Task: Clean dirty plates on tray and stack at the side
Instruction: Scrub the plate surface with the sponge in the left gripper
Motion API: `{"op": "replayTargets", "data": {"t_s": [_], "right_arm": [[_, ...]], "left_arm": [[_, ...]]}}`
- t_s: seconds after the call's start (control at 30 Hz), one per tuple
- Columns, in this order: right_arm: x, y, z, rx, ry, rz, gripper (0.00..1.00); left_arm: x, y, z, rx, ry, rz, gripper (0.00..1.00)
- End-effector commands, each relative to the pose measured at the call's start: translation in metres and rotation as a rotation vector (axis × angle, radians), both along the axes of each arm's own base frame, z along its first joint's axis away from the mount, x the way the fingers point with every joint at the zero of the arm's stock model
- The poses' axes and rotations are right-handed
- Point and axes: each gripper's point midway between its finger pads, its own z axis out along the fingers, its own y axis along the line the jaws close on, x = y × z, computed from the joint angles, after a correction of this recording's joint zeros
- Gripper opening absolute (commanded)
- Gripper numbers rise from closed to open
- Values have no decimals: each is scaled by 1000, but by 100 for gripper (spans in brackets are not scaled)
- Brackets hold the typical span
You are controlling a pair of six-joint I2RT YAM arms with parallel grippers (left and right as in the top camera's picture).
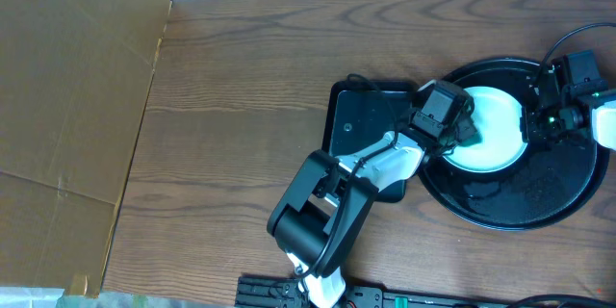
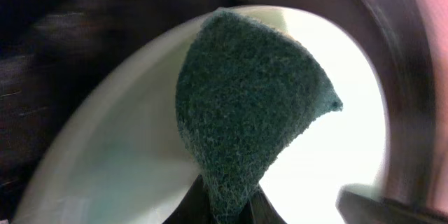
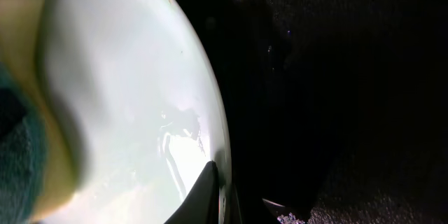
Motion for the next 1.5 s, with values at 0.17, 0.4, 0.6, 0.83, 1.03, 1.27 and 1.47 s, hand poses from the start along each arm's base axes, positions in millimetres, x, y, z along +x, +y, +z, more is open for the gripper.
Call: {"op": "replayTargets", "data": {"t_s": [0.17, 0.4, 0.6, 0.83, 1.03, 1.27, 1.47], "right_arm": [[-15, -11, -30, -74, 71, -11, 4], [-16, -11, -30, -75, 73, -11, 4], [-16, -11, -30, -75, 73, -11, 5], [-16, -11, -30, -75, 73, -11, 5], [-16, -11, -30, -75, 73, -11, 5], [-15, -11, -30, -75, 71, -11, 6], [-15, -15, -31, -101, 70, -15, 7]], "left_arm": [[-16, -36, 11, -121, -40, -281, 7], [-23, -6, -14, 72, -8, -276, 7], [-25, 44, -35, 319, 40, -153, 7], [-19, 66, -33, 428, 18, -92, 7], [-6, 76, -18, 507, -68, -80, 7], [18, 62, -1, 587, -250, -262, 7], [23, 38, 8, 547, -347, -415, 7]]}}
